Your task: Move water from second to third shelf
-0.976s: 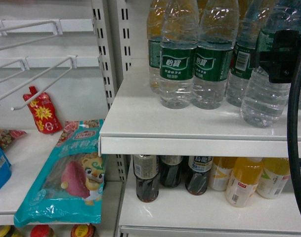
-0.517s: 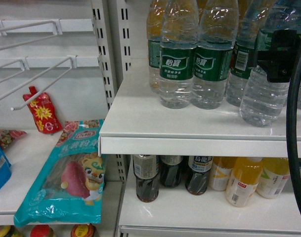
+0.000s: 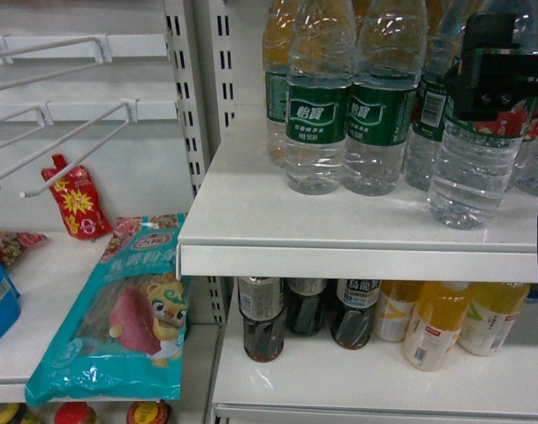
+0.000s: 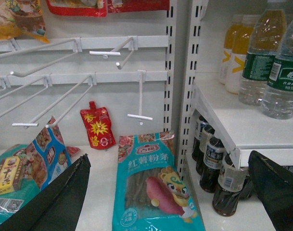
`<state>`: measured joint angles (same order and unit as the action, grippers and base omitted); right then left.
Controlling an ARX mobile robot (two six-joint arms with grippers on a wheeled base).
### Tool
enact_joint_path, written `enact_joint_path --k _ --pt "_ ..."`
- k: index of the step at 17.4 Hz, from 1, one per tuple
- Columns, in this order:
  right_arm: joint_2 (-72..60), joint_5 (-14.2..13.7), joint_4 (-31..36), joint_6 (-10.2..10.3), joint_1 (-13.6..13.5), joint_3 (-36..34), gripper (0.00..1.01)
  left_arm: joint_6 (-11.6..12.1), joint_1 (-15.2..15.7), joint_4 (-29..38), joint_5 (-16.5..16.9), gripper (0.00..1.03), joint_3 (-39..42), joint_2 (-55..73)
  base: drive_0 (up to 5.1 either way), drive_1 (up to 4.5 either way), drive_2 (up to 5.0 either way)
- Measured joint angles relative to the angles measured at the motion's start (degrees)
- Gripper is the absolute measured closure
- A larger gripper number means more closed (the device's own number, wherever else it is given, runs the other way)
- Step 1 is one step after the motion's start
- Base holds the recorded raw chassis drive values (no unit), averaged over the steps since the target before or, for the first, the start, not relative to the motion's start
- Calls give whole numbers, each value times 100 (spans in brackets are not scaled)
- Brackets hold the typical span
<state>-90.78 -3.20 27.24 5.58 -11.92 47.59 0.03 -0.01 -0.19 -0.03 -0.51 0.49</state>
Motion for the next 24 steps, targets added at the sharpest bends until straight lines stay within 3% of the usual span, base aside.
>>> enact_joint_path --k 4,7,8,9,11,12,15,18,24 --pt "678 201 -555 37 164 -490 3 0 0 0 0 5 0 0 0 0 0" --pt "1631 522 -914 33 382 -1137 3 0 0 0 0 5 0 0 0 0 0" --pt "1961 72 334 -142 404 -1714 12 0 0 0 0 5 0 0 0 0 0" --pt "2586 -166 1034 -332 546 -2365 25 -2 0 0 -4 5 0 0 0 0 0" --pt "4304 -55 184 -444 857 -3292 51 0 0 2 4 5 0 0 0 0 0" --pt "5023 271 -348 -492 1108 -3578 62 0 0 0 4 5 0 0 0 0 0" --pt "6262 302 -581 -549 1220 -3960 99 0 0 0 0 5 0 0 0 0 0" --pt "6758 304 -848 -544 1220 -4323 99 0 0 0 2 5 0 0 0 0 0" --pt "7040 304 -1023 -544 1220 -4415 99 0 0 0 0 5 0 0 0 0 0"
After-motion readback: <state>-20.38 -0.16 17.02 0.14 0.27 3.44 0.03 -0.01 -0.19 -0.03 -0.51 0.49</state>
